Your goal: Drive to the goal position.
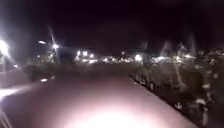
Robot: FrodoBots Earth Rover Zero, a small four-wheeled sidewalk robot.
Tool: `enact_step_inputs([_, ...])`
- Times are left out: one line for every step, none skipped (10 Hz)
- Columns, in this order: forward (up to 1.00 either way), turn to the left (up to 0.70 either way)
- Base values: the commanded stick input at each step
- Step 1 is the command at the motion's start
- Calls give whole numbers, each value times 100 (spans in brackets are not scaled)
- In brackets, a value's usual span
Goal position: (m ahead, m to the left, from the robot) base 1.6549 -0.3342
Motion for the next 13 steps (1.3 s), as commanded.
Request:
enact_step_inputs([100,27])
enact_step_inputs([100,27])
enact_step_inputs([100,27])
enact_step_inputs([100,27])
enact_step_inputs([100,27])
enact_step_inputs([100,27])
enact_step_inputs([100,27])
enact_step_inputs([100,27])
enact_step_inputs([100,27])
enact_step_inputs([100,27])
enact_step_inputs([100,27])
enact_step_inputs([100,27])
enact_step_inputs([100,27])
